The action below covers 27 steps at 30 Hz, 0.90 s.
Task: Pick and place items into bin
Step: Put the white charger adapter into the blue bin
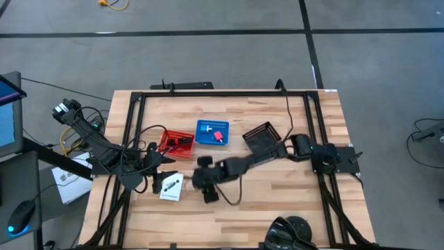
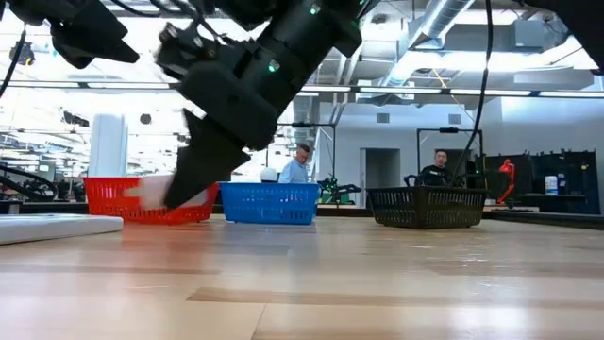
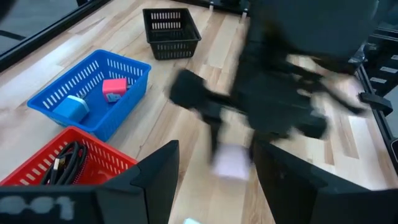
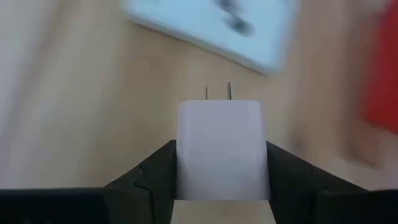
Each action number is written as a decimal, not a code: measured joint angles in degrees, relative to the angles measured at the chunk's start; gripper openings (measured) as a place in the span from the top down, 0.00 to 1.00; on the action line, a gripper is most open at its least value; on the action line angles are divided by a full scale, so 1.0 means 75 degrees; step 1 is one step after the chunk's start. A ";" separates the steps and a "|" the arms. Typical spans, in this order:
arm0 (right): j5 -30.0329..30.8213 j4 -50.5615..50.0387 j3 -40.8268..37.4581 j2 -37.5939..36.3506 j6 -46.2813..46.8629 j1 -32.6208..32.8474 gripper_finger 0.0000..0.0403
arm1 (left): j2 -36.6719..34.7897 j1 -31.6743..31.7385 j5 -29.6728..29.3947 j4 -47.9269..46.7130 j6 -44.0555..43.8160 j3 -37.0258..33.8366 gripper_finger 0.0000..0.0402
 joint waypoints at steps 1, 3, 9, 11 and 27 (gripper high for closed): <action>0.0077 -0.0249 -0.0002 -0.0089 0.0000 -0.0119 0.54 | -0.0001 0.0000 -0.0003 0.0000 0.0001 0.0000 0.51; 0.0204 -0.0482 0.0002 -0.0237 -0.0002 -0.0348 0.52 | -0.0002 0.0000 -0.0008 0.0000 0.0007 0.0000 0.51; 0.0558 -0.1711 0.0003 -0.0838 -0.0291 -0.0992 0.54 | -0.0002 0.0000 -0.0015 0.0000 0.0150 0.0000 0.51; 0.0686 -0.1825 0.0003 -0.1096 -0.0381 -0.1282 0.54 | 0.0001 0.0000 -0.0042 0.0000 0.0166 0.0000 0.51; -0.0686 -0.1842 -0.0009 -0.1265 -0.0552 -0.3219 0.54 | -0.0002 0.0003 -0.0697 -0.0009 0.0345 0.0000 0.51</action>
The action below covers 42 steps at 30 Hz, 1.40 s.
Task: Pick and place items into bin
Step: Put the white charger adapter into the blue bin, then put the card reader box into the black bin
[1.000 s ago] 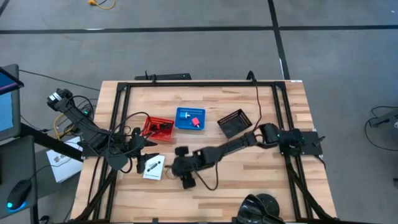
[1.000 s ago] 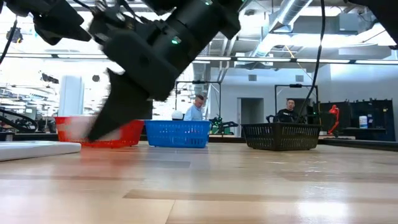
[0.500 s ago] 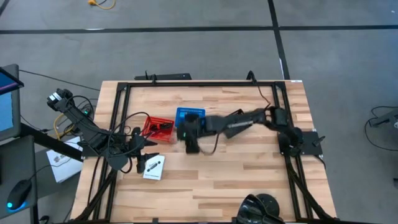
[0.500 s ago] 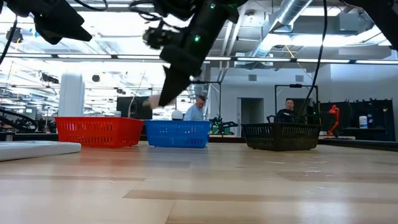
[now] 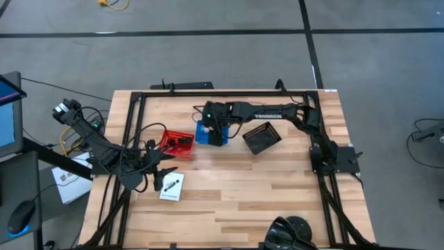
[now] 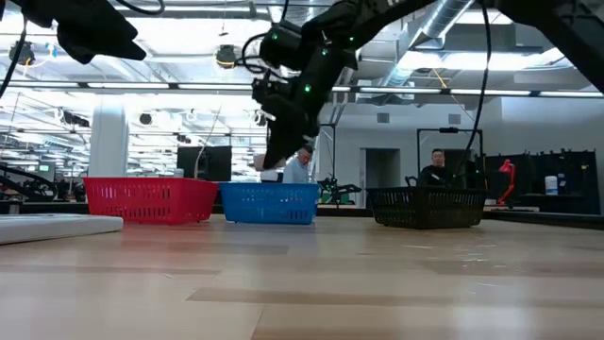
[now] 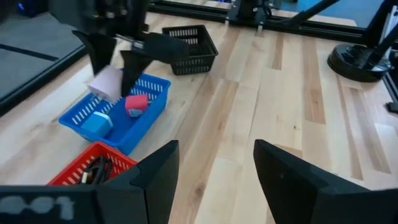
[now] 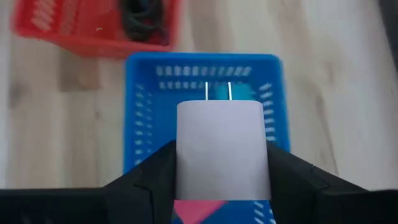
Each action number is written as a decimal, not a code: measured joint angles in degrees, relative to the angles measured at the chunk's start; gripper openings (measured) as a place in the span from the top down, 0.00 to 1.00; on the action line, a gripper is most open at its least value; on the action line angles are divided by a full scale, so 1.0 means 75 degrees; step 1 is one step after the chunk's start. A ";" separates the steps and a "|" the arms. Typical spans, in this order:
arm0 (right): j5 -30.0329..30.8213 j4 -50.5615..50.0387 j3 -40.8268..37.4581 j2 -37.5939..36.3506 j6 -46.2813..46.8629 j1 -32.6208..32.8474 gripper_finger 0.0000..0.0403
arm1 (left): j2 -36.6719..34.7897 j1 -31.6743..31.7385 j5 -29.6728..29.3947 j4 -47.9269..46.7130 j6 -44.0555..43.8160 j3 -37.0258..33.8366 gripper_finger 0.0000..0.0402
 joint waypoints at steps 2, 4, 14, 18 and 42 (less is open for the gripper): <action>-0.0316 0.0087 0.0021 -0.0028 -0.0223 -0.0005 0.54 | 0.0000 0.0000 -0.0043 -0.0003 0.0050 0.0000 0.51; -0.0481 0.0122 0.0032 -0.0047 -0.0399 0.0019 0.50 | 0.0000 0.0000 -0.0044 -0.0003 0.0139 0.0000 0.51; -0.0480 0.0330 0.0052 0.0235 -0.0321 0.0000 0.50 | 0.0000 0.0000 -0.0093 -0.0003 0.0339 0.0000 0.51; -0.0462 0.0434 0.0047 0.0442 -0.0354 0.0060 0.59 | 0.0000 0.0000 -0.0114 -0.0029 0.0341 0.0000 0.51; -0.0492 -0.2497 0.1996 -0.1052 0.0478 0.1978 0.73 | 0.0567 0.0112 0.3209 -0.0209 -0.1232 0.0000 0.53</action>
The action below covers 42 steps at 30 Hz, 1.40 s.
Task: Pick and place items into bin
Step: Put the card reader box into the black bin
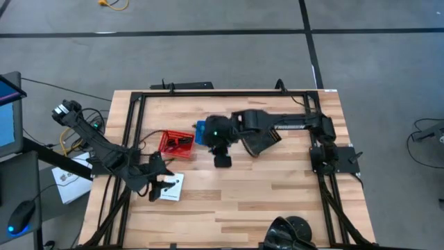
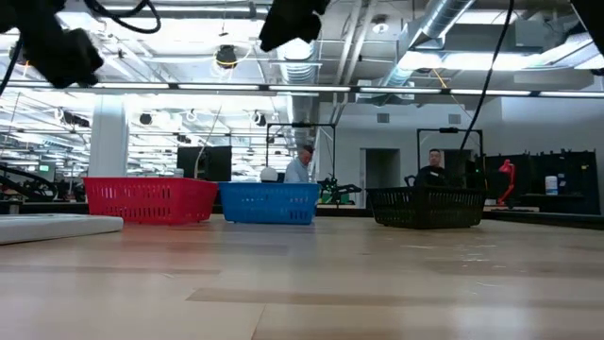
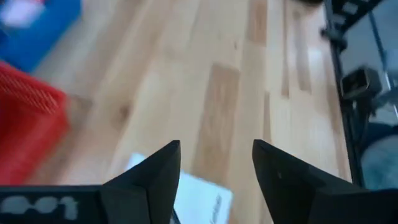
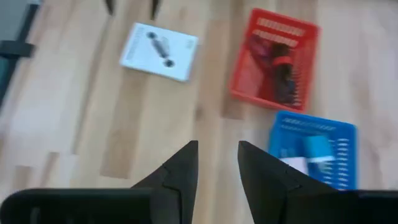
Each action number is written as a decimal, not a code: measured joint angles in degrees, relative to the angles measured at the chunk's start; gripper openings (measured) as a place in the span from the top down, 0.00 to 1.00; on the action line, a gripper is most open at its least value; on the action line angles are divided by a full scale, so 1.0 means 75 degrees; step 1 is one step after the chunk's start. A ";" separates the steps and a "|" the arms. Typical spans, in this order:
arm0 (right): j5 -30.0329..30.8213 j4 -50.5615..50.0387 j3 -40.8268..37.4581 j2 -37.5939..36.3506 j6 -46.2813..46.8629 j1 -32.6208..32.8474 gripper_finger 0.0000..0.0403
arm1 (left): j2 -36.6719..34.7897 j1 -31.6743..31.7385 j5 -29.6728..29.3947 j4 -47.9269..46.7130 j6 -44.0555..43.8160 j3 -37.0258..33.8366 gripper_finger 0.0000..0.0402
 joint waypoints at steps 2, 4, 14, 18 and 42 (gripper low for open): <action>0.0006 0.0114 0.0006 0.0144 0.0248 0.0235 0.73 | 0.0469 -0.0098 0.0206 0.0075 -0.0254 0.0000 0.56; 0.0009 0.0467 -0.0122 0.0406 0.0532 0.0448 0.73 | 0.1027 -0.0275 0.0298 0.0265 -0.0323 0.0000 0.60; 0.0010 0.0941 -0.0219 0.1848 0.1708 0.1125 0.76 | 0.3486 -0.0727 -0.0477 -0.0082 -0.2644 0.0175 0.83; 0.0012 0.1112 -0.0213 0.2150 0.2094 0.1365 0.76 | 0.4194 -0.0450 -0.0658 -0.0968 -0.4502 0.0183 0.96; 0.1609 0.1800 -0.0210 0.2241 0.1669 0.1904 0.76 | 0.4694 0.0829 0.0050 0.2406 0.2136 0.0766 1.00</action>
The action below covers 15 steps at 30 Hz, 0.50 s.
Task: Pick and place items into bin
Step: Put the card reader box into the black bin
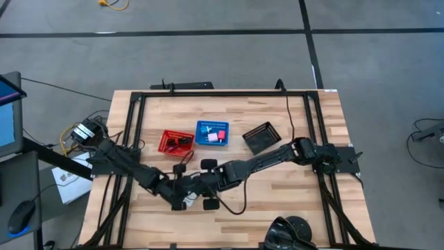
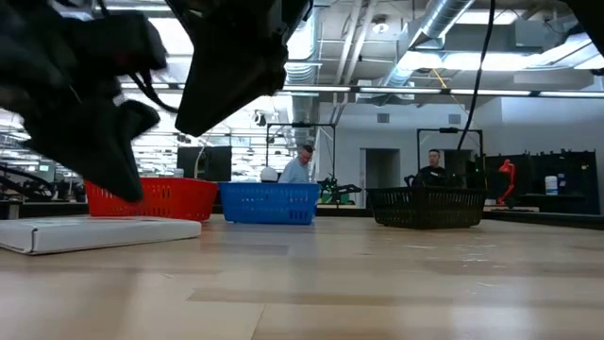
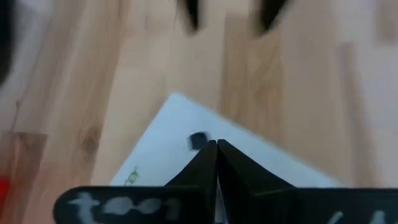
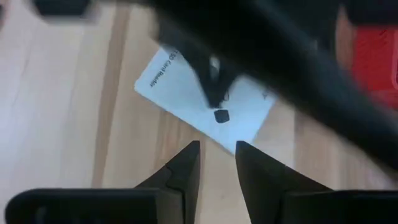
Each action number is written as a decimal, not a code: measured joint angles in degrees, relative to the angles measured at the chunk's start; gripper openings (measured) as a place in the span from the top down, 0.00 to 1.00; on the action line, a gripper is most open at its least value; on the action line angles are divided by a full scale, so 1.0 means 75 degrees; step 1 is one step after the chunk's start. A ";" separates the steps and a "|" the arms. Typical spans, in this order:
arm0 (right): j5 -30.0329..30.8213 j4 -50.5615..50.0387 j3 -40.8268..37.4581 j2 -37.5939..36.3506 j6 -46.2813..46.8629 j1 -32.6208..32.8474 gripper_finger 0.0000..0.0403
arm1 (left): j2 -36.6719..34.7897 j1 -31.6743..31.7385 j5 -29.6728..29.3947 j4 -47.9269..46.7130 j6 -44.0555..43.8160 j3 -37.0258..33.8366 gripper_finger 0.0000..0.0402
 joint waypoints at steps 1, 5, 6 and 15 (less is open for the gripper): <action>0.0010 -0.0014 0.0000 0.0000 -0.0081 -0.0004 0.76 | -0.0112 -0.0159 -0.0281 0.0008 -0.0265 0.0010 1.00; 0.0017 0.0060 0.0000 0.0000 -0.0185 -0.0047 0.79 | -0.0794 -0.0936 -0.1475 -0.0357 -0.1882 0.0021 1.00; 0.0017 0.0051 0.0000 0.0000 -0.0197 -0.0067 0.79 | -0.0967 -0.1205 -0.1774 -0.0556 -0.2302 0.0027 1.00; -0.0177 0.0900 -0.0001 0.0017 -0.0392 -0.0240 0.82 | -0.1697 -0.3179 -0.4057 -0.2792 -0.5768 0.0036 1.00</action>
